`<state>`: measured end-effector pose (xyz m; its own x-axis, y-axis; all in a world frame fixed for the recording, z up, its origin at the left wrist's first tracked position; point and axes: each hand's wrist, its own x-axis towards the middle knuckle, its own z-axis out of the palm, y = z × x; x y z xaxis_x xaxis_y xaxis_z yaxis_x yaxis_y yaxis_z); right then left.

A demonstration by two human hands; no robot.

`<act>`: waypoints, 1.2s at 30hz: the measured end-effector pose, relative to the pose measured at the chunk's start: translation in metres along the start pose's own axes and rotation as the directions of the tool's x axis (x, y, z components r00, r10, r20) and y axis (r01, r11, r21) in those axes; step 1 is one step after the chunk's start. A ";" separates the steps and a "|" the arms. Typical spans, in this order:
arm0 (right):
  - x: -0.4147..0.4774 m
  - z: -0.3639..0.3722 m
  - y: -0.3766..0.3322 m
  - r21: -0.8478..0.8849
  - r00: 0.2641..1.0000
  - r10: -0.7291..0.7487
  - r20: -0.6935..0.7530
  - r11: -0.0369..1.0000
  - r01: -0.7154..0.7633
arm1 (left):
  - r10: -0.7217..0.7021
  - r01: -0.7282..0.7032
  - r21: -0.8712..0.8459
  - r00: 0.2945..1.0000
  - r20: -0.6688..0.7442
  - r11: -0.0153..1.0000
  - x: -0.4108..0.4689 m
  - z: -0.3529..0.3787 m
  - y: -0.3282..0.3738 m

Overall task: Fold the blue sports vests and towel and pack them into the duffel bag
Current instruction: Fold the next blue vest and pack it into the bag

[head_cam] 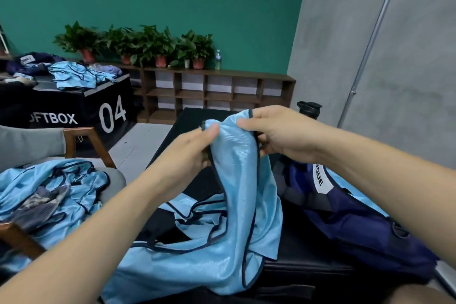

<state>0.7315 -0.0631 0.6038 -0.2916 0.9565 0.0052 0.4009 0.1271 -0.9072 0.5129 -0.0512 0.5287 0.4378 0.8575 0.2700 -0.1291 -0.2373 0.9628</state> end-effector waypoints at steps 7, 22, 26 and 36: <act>0.012 0.033 0.048 0.104 0.999 0.009 -0.046 0.995 -0.004 | 0.009 -0.021 -0.052 0.976 -0.219 0.998 0.005 -0.034 0.004; -0.007 0.014 0.205 -0.388 0.925 0.155 -0.346 0.875 -0.291 | -0.048 0.002 -0.101 0.885 -0.463 0.995 0.008 -0.101 0.006; -0.014 0.019 0.202 -0.426 0.959 0.254 -0.128 0.859 -0.284 | -0.080 0.024 -0.114 0.854 -0.514 0.993 0.011 -0.109 0.001; -0.021 0.055 0.196 -0.522 0.985 0.169 0.011 0.841 -0.139 | -0.104 0.077 -0.078 0.881 -0.461 0.994 0.015 -0.072 -0.015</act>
<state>0.7683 -0.0728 0.4028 -0.2293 0.9612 -0.1533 0.8313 0.1114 -0.5445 0.4579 -0.0017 0.5180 -0.0111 0.9909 0.1343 -0.1638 -0.1343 0.9773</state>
